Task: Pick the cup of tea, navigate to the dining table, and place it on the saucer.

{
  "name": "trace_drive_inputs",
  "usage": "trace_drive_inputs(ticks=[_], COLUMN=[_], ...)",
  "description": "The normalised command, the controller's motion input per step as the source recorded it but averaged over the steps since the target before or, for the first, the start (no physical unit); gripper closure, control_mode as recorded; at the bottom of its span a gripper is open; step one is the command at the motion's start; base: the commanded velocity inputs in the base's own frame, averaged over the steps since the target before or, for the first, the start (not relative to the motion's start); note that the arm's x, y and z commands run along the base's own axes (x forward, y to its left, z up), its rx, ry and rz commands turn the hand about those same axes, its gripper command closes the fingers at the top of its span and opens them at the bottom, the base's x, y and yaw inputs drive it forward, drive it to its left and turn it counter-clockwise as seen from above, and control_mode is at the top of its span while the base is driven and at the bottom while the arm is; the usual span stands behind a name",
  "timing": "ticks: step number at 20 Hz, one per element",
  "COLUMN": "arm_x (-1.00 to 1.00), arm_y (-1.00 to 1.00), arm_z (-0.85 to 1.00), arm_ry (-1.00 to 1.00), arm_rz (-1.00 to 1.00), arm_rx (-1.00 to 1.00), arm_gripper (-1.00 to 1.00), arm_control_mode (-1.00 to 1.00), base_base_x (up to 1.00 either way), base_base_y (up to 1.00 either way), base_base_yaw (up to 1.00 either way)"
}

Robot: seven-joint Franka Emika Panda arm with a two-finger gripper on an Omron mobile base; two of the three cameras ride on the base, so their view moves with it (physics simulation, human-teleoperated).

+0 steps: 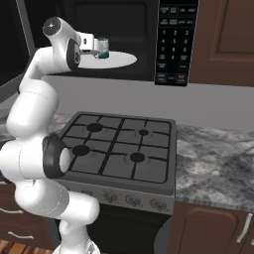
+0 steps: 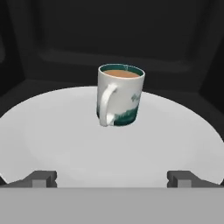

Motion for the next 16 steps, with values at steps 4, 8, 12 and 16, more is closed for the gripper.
trace_drive_inputs(ticks=[4,8,12,16], arm_x=[0.12,0.16,0.27,0.19], arm_y=[0.00,0.00,0.00,0.11], arm_z=[0.00,0.00,0.00,0.00], arm_ry=[-0.19,-0.04,0.00,0.00], arm_rz=[0.00,0.00,-0.01,-0.06], arm_rx=[0.00,0.00,0.00,0.00], arm_gripper=[-1.00,-1.00,-1.00,-1.00], arm_control_mode=[-1.00,-1.00,-1.00,-1.00], base_base_x=[0.00,0.00,0.00,0.00], base_base_y=[0.00,0.00,0.00,0.00], base_base_yaw=[0.00,0.00,0.00,0.00])
